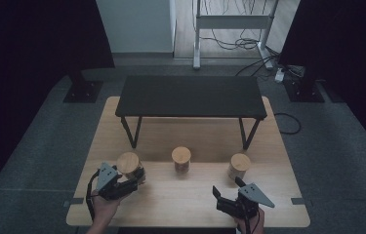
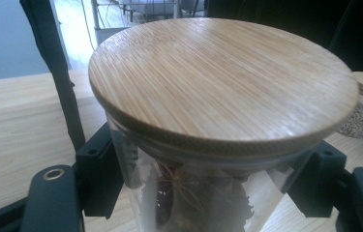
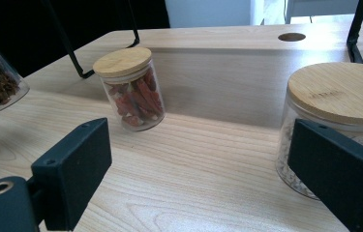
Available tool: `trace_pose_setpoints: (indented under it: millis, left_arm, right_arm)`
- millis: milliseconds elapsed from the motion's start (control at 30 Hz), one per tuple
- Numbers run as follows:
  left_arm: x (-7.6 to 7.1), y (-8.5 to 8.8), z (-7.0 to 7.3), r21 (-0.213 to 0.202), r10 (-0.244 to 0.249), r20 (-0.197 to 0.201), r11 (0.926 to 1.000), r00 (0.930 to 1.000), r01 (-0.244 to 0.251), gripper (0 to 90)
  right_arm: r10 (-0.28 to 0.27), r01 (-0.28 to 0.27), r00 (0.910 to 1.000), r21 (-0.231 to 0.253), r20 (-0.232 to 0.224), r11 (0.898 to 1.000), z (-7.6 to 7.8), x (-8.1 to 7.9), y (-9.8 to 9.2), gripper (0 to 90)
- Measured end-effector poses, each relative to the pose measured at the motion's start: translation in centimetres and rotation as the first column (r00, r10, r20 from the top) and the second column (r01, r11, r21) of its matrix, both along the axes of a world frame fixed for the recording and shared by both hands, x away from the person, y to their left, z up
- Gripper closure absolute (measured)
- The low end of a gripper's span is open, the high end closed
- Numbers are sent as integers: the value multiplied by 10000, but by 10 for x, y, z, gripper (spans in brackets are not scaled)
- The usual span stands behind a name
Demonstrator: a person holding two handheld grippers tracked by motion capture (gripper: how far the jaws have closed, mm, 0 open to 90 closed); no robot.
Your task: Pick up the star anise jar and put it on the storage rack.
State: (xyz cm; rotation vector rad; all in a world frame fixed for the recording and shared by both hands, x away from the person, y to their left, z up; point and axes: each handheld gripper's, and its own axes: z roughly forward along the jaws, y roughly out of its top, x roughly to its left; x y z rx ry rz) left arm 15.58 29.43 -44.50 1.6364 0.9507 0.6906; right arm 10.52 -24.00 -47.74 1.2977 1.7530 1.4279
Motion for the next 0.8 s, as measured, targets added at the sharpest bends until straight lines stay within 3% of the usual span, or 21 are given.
trace_pose_setpoints:
  millis: [800]
  left_arm:
    - [-1,-3,18,62,-34,448,10000,9990,32,262]
  right_arm:
    - [8,-8,10000,-14,32,10000,0,0,0,78]
